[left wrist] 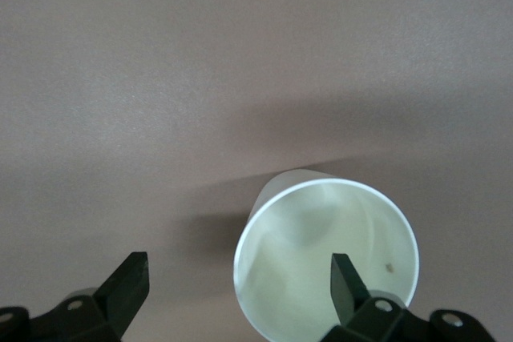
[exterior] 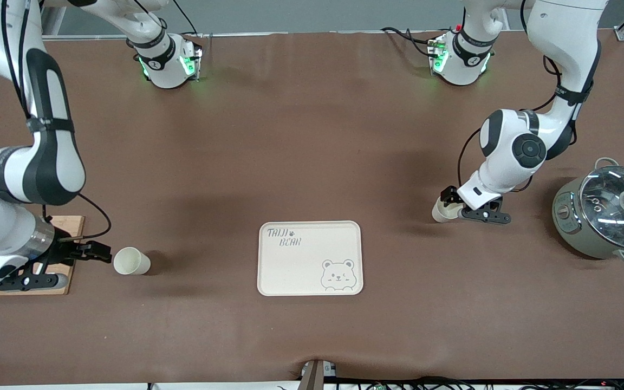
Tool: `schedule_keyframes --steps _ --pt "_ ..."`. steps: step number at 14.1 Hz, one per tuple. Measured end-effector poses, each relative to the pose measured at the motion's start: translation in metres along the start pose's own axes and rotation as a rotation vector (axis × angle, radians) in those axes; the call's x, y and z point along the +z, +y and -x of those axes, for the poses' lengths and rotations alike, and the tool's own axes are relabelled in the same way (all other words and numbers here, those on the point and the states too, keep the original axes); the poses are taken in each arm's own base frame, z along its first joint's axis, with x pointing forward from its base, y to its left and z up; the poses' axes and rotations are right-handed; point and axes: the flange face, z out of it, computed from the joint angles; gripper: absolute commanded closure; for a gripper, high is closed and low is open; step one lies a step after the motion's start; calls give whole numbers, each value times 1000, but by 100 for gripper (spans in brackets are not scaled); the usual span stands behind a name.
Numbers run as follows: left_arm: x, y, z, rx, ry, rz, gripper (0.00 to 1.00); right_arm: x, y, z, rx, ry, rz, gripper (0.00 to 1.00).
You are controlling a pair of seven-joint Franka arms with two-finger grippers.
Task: Place white IKEA cup upright on tray with both arms
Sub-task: 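Grasp the cup with the left gripper while the right gripper reaches the other cup, then carry the cup to the tray while the right gripper grasps the other cup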
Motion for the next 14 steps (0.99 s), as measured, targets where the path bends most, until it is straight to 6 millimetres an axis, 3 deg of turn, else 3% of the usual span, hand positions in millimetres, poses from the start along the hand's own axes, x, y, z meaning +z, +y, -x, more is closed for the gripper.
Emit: schedule_keyframes --steps 1,6,10,14 --pt "1 0 0 1 -1 0 99 16 9 0 -5 -3 3 0" --pt "3 0 0 3 4 0 100 66 13 0 -12 -30 6 0" --pt "13 0 -4 3 30 1 100 86 12 3 -29 -58 3 0" --pt "-1 5 -25 -28 77 5 100 103 27 7 -103 -81 1 0"
